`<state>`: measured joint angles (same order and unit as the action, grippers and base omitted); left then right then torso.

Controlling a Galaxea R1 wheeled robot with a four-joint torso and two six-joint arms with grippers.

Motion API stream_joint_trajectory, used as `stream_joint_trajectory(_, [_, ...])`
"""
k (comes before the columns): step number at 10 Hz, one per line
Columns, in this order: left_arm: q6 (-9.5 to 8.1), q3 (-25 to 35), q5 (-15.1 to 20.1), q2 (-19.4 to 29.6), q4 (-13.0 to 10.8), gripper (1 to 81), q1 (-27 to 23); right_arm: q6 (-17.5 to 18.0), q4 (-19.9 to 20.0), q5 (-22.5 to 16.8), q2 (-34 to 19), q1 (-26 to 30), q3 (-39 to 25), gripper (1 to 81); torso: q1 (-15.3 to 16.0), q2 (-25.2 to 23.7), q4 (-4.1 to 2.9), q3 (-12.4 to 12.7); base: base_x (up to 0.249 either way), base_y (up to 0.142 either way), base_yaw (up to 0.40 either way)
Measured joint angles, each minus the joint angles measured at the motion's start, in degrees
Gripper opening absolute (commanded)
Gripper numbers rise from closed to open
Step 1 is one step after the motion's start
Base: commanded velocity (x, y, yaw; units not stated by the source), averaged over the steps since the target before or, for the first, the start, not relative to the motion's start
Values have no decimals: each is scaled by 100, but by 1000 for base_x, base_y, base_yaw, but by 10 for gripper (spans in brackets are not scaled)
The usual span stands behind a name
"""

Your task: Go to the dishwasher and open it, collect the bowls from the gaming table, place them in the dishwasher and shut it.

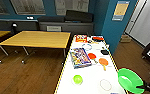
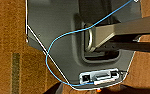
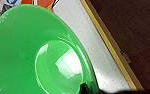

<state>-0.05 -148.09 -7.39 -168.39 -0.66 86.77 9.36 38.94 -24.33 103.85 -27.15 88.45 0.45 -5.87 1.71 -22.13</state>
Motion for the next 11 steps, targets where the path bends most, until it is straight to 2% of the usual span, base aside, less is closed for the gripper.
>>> stream_joint_trajectory(1, [-2, 49, 1, 45, 0, 811, -15, -82, -33, -105, -317, -16, -364, 10, 0, 0, 0, 0, 0, 0, 0])
stream_joint_trajectory(3, [-2, 333, 4, 229, -2, 811, -22, -347, -127, -166, -1096, -575, -1156, 10, 0, 0, 0, 0, 0, 0, 0])
stream_joint_trajectory(5, [0, 995, 9, 584, -2, 811, -41, -592, -201, 113, -1399, -1373, -1512, 10, -2, 0, 0, 0, 0, 0, 0])
stream_joint_trajectory(8, [-2, 2494, -11, 1577, 0, 811, -249, -1087, -324, 1041, -1408, -2964, -1858, 10, -5, 0, 0, 0, 0, 0, 0])
stream_joint_trajectory(11, [-24, 3944, -267, 3145, 2, 811, -360, -1415, -495, 2339, -1192, -4465, -1991, 10, -5, 0, 0, 0, 0, 0, 0])
